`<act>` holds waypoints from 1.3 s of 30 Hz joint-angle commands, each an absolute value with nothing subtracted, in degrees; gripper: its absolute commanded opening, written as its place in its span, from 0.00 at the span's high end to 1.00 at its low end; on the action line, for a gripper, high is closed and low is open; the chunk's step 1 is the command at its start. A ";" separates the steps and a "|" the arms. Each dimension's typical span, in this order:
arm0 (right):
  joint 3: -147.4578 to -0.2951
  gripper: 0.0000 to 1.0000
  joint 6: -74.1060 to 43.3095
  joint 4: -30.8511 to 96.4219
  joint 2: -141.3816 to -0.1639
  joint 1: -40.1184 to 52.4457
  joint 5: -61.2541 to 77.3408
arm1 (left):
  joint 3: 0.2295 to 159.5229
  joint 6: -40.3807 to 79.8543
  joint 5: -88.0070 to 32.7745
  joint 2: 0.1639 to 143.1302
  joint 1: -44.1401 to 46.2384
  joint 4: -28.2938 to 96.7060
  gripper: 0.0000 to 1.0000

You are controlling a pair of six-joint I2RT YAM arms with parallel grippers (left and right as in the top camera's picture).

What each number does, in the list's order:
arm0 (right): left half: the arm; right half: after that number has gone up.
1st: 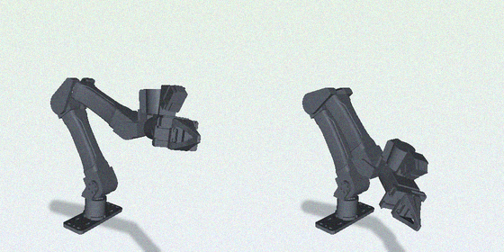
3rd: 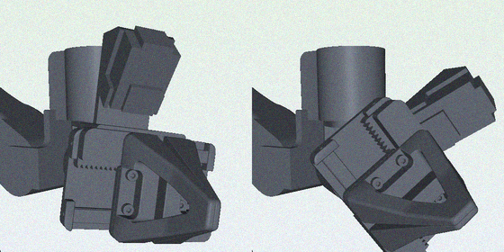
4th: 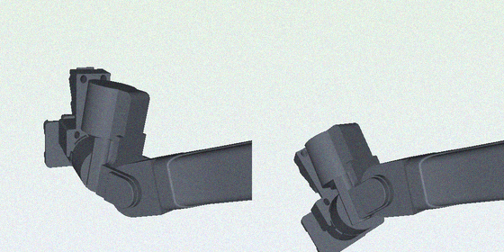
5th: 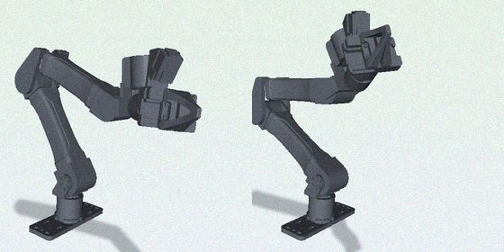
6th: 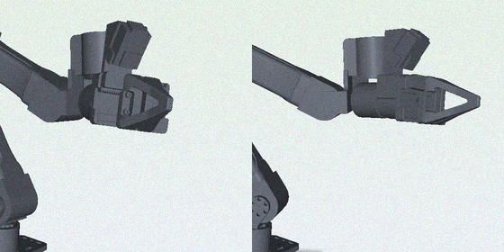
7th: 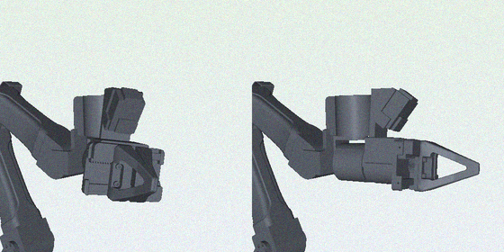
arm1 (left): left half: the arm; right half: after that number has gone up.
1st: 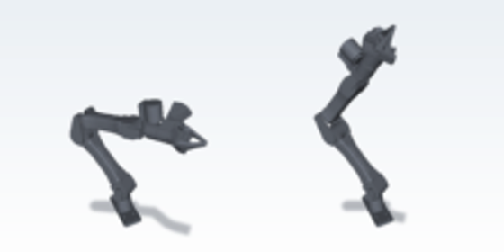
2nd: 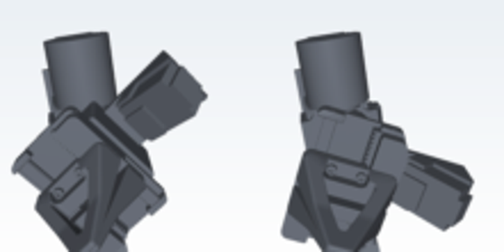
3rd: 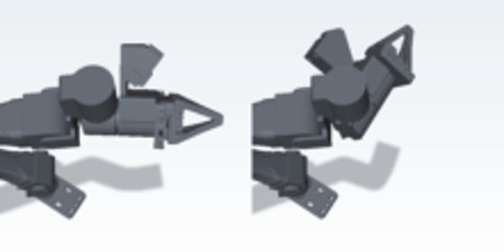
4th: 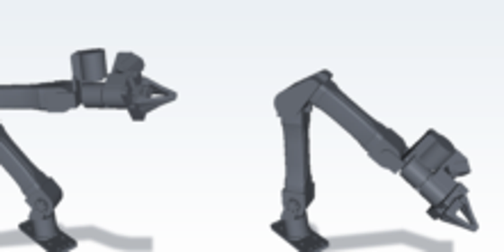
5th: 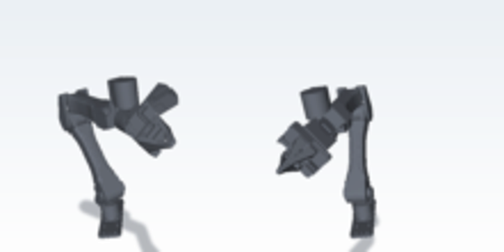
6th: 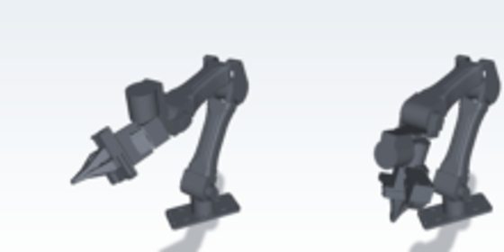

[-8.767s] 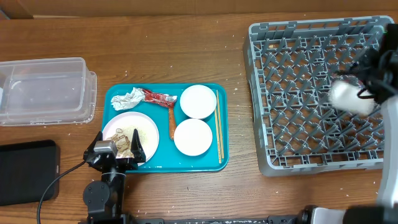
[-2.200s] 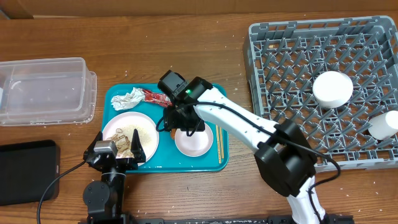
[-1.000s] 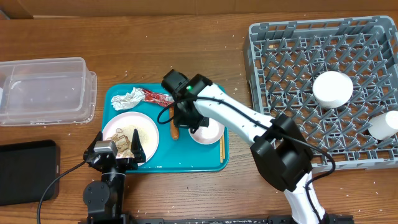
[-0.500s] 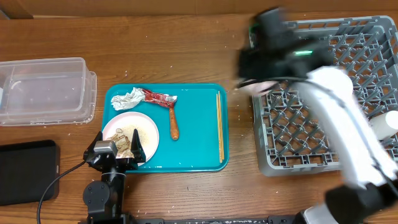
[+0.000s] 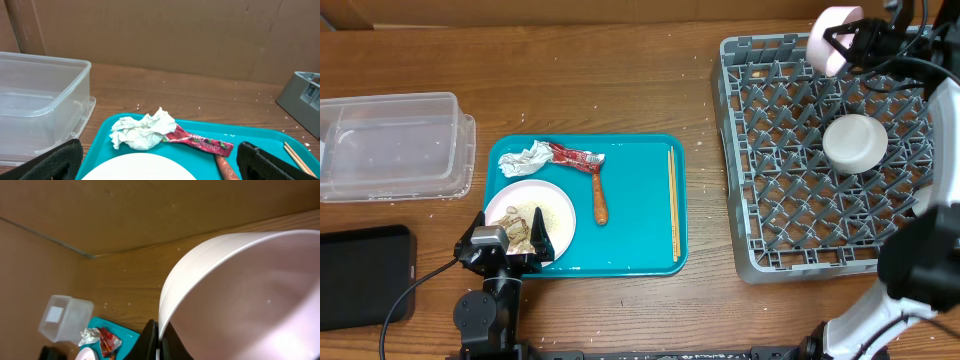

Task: Sort waste into correct bins and load items into the dishwasher
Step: 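Carry the plate to the rack's back and set it down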

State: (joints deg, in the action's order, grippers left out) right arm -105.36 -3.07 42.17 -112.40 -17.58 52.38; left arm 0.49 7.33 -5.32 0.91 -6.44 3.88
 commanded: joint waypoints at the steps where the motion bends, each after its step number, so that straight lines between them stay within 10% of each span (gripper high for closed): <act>1: -104.92 0.96 -2.13 39.29 -117.01 -18.15 63.77 | 0.27 7.73 -5.41 0.36 -6.63 3.99 0.00; 39: -104.95 0.96 -6.04 36.67 -123.42 -22.04 65.69 | 0.27 7.73 -5.41 0.36 -6.63 4.01 0.00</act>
State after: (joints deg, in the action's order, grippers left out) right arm -105.06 -5.80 36.91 -122.45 -23.38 69.32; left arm 0.49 7.33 -5.32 0.91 -6.44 3.88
